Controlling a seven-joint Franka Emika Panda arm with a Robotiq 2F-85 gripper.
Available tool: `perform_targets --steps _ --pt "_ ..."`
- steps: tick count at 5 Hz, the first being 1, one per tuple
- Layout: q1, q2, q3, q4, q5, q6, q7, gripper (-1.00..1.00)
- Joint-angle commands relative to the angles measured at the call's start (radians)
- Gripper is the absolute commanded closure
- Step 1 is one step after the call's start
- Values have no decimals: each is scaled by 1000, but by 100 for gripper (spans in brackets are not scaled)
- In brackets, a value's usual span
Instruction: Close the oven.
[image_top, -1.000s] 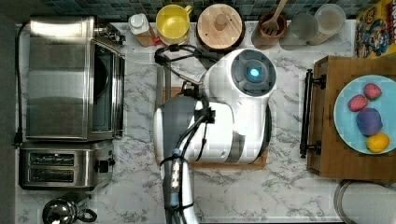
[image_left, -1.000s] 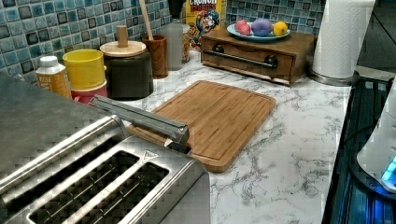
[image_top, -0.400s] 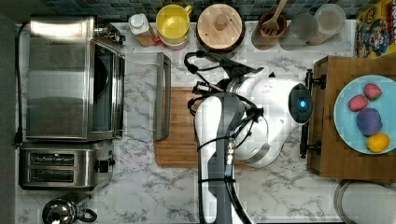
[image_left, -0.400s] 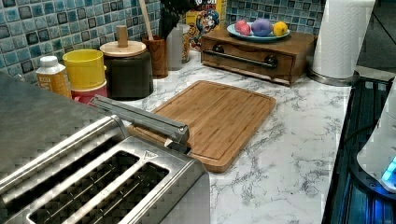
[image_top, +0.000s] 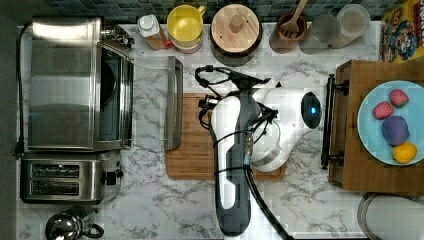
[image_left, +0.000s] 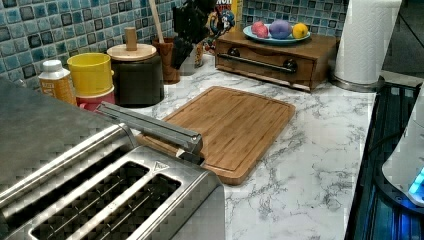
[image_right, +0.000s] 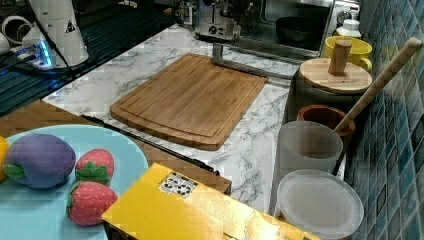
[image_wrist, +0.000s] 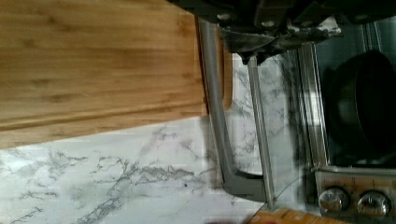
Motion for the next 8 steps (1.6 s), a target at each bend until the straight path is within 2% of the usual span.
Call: perform_targets --steps 1,2,3,4,5,6,7,8 --pt "3 80 51 -17 167 138 -260 100" --pt "17 111 73 -18 201 172 -311 100" --pt "47 142 52 -4 288 175 -356 100" --pt "42 177 96 18 337 215 -393 100" --pt "58 234 120 57 336 230 -384 100" --pt "51 248 154 86 385 226 -391 100" --pt "23 189 188 67 465 248 -430 100" --pt "21 191 183 91 422 237 -366 100"
